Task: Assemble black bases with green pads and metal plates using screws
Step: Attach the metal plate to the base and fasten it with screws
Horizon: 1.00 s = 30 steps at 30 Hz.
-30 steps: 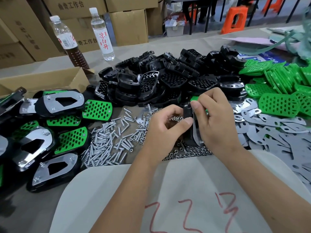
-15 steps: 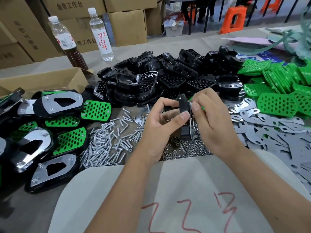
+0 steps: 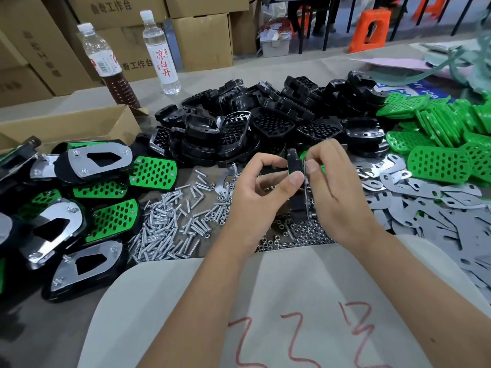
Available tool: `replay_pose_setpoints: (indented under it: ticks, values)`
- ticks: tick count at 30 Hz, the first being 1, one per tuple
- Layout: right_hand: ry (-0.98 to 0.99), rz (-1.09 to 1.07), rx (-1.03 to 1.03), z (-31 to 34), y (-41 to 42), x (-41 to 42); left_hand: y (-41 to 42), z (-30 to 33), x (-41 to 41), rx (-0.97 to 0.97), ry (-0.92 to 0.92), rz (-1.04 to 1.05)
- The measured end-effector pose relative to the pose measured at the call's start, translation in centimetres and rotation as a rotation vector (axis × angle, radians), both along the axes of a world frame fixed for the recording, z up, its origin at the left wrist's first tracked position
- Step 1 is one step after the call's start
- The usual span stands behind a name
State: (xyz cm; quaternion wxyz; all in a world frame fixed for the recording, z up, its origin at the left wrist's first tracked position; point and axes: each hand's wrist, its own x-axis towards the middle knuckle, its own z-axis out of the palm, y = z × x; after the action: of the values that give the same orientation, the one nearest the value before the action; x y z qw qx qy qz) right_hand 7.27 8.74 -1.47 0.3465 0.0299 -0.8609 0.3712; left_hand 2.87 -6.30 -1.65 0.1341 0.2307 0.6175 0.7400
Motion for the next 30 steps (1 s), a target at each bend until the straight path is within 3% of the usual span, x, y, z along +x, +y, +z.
replay_pose_setpoints:
  ticks: [14, 23, 30]
  values:
    - [0.046, -0.046, 0.013, 0.1, -0.1, 0.0, -0.1, 0.2, 0.1, -0.013, 0.001, -0.002]
    - [-0.012, -0.124, -0.171, 0.2, -0.7, 0.3, 0.2, 0.2, 0.4, 0.015, 0.044, 0.005]
    - [-0.011, -0.052, -0.060, 0.1, -0.9, 0.1, 0.0, 0.1, 0.2, 0.047, 0.013, 0.022]
